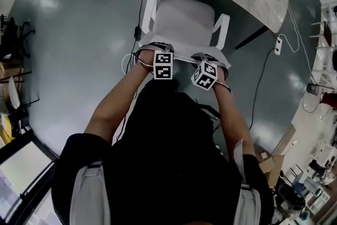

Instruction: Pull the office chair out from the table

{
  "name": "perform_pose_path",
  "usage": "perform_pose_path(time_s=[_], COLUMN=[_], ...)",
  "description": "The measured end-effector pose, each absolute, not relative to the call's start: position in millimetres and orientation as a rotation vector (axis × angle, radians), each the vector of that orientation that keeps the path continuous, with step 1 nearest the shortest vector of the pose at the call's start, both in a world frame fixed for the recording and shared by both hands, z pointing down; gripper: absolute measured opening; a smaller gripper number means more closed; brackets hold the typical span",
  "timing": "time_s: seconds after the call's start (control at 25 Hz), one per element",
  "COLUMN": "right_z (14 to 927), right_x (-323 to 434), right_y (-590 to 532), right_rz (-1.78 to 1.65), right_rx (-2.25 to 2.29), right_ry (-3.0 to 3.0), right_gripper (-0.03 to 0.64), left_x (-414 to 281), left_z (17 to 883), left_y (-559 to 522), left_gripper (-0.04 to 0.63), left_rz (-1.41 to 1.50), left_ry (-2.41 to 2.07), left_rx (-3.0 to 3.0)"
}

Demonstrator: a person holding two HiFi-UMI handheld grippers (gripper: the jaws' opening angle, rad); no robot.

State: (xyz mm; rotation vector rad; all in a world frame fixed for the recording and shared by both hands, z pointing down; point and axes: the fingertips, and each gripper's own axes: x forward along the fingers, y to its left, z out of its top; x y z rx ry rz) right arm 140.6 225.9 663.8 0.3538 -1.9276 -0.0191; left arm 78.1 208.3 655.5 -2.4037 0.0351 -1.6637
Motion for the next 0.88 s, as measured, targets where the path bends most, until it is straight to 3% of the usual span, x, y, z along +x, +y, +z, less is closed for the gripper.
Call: perform_pose_path(time_s=[0.88], right_z=[667.2], right_x=[153.2], right_y=[304.2], right_rz=[-0.074], right_rx=[0.362], right_ry=[-1.893], right_gripper=[0.081], left_x=[89.3], left_z=[654.2], left_y=[292.1], left_gripper=[0.100], left_rz=[-1.669], left_ry=[0.034], left_rx=[-2.423])
